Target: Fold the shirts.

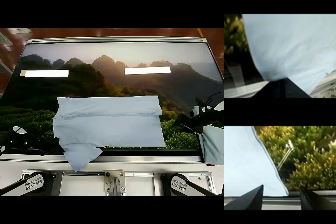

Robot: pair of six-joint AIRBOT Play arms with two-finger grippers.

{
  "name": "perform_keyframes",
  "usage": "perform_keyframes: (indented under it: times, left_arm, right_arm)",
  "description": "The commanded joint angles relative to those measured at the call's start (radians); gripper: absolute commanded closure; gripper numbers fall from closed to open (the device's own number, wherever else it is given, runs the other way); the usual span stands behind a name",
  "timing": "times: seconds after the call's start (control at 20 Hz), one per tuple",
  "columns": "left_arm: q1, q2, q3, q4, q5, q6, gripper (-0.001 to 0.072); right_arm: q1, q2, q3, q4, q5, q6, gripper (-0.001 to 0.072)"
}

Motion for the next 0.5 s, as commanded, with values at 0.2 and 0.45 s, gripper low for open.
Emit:
perform_keyframes:
  times: [0.2,0.45]
  left_arm:
    - [-0.005,-0.001,0.002,-0.011,-0.016,0.023,0.0673]
    - [-0.004,0.003,0.005,-0.011,-0.050,0.031,0.0673]
  right_arm:
    - [0.000,0.000,-0.187,0.064,0.076,-0.091,0.0037]
    - [0.000,0.000,-0.312,0.082,-0.023,-0.103,0.0045]
